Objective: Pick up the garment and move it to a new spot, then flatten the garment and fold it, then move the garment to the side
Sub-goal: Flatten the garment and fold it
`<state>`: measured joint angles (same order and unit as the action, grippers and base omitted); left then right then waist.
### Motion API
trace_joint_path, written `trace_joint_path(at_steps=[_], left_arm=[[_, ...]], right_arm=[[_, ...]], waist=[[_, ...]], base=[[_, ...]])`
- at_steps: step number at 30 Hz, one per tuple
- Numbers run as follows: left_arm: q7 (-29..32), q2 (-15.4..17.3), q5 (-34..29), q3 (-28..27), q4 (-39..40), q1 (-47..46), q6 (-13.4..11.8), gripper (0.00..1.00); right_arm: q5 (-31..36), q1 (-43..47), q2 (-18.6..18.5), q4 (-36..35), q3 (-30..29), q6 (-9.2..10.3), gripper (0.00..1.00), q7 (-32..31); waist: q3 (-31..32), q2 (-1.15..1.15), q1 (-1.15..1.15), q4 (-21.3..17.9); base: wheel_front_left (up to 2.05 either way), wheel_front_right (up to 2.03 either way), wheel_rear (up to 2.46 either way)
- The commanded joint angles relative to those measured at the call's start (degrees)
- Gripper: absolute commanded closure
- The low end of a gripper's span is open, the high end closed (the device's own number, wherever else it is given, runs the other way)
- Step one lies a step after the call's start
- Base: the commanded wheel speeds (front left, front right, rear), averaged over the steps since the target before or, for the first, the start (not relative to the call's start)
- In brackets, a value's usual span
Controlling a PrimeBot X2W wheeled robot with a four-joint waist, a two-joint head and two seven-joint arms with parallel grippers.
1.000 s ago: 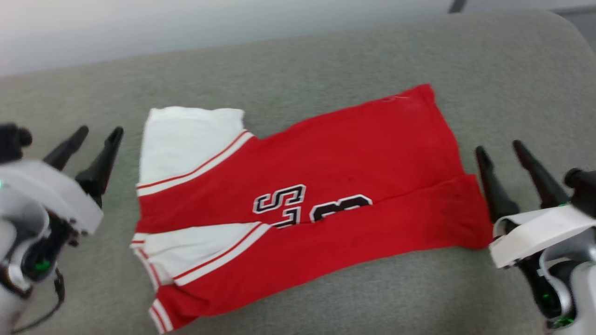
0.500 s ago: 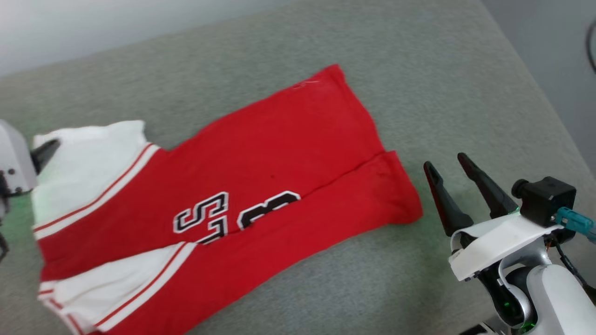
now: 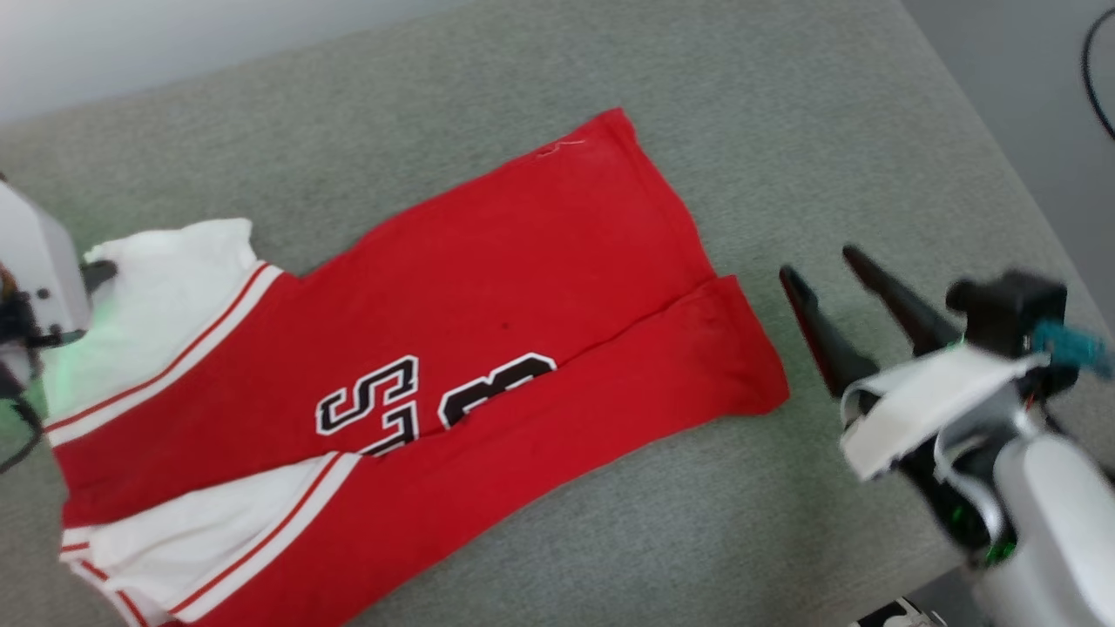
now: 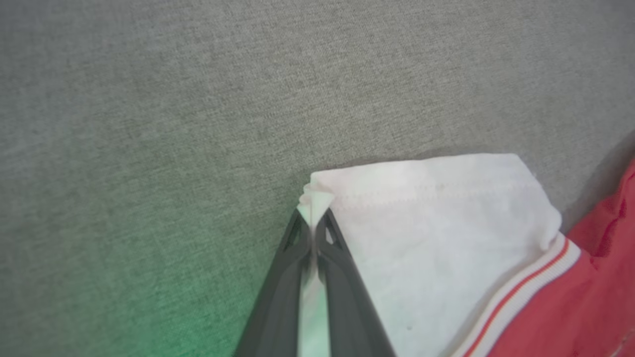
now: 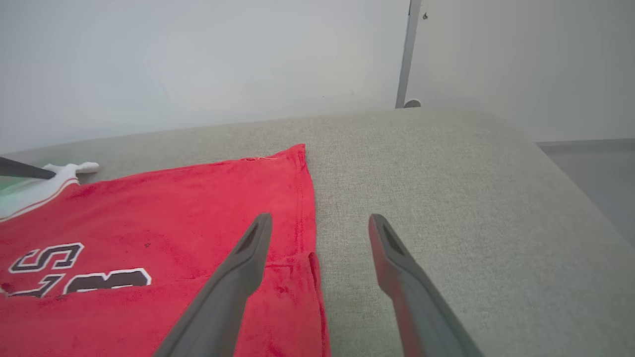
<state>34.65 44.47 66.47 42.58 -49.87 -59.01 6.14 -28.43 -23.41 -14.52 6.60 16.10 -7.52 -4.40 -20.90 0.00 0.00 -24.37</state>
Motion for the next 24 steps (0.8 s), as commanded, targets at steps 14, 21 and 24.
trace_joint_path(at_steps=[14, 21, 24], left_arm=[[-4.6, -6.3, -1.8, 3.8, 3.3, -5.1, 1.4, 1.0], [-5.5, -7.6, -1.5, 5.9, 6.0, -8.0, 1.3, 1.0], [-5.9, -7.9, -1.3, 6.6, 6.6, -8.6, 1.3, 1.0]], right_arm=[[-6.4, -31.5, -0.2, 23.8, 8.6, 0.05, 0.0, -22.8], [-4.3, -42.5, -1.0, 37.8, 10.8, 0.06, 0.0, -29.9], [-3.9, -44.3, -1.1, 40.4, 11.4, 0.06, 0.0, -30.7]], waist=[[-5.3, 0.0, 0.0, 10.0], [-8.5, 0.0, 0.0, 13.9], [-9.2, 0.0, 0.0, 14.8]], base=[[0.0, 0.0, 0.0], [0.0, 0.0, 0.0], [0.0, 0.0, 0.0]])
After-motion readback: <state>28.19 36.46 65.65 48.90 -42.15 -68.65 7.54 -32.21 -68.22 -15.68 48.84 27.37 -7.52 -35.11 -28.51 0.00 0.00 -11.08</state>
